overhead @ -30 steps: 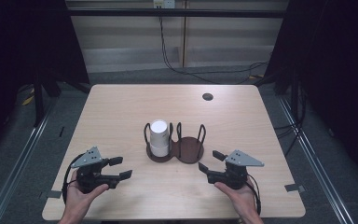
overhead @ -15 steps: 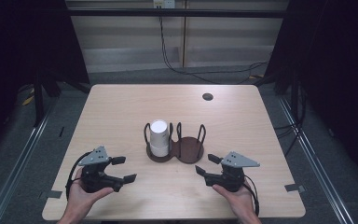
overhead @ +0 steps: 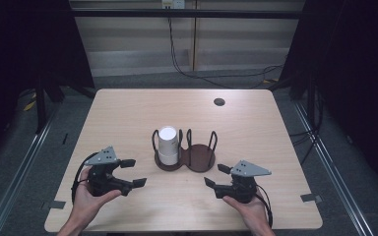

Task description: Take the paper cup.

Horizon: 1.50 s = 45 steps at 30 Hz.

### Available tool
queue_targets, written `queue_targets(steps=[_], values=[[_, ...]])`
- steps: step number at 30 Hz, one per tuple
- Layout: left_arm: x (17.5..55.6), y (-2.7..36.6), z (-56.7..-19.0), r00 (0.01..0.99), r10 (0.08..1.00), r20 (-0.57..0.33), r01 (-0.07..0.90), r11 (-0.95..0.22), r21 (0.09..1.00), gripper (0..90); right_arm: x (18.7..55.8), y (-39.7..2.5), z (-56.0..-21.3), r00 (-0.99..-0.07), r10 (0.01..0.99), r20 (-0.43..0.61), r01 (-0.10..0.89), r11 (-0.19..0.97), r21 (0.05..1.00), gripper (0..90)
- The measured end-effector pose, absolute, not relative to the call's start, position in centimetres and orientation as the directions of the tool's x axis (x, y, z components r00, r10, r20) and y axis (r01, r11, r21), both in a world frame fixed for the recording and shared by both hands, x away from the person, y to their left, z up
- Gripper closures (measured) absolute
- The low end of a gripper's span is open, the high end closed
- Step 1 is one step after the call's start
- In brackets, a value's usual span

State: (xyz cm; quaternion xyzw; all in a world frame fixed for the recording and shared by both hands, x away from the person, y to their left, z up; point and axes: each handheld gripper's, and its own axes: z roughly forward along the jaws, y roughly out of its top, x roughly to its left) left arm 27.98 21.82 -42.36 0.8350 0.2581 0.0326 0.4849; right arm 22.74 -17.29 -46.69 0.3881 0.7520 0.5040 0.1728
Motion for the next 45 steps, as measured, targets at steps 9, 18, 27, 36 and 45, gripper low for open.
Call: queue_targets(steps=[9, 18, 27, 36, 45], values=[[28.5, 21.3, -41.9, 0.880, 0.430, -0.201, 0.383, -0.393, 0.836, 16.2, 22.6, -17.3, -46.8, -0.672, 0.720, 0.170, 0.433, 0.196, 0.880, 24.4], [29.9, 21.0, -40.6, 0.877, 0.442, -0.187, 0.372, -0.378, 0.848, 21.3, 22.4, -17.4, -46.7, -0.682, 0.709, 0.179, 0.424, 0.184, 0.887, 21.6], [30.8, 20.0, -39.1, 0.889, 0.435, -0.144, 0.336, -0.405, 0.850, 22.8, 22.3, -17.1, -46.6, -0.692, 0.700, 0.174, 0.420, 0.195, 0.886, 20.0], [32.1, 18.8, -37.5, 0.879, 0.455, -0.143, 0.346, -0.403, 0.847, 22.0, 22.5, -16.8, -46.9, -0.706, 0.686, 0.177, 0.433, 0.220, 0.874, 20.9], [33.4, 17.9, -36.4, 0.893, 0.435, -0.119, 0.328, -0.445, 0.833, 23.2, 22.4, -16.8, -46.8, -0.707, 0.684, 0.178, 0.431, 0.217, 0.876, 20.2]])
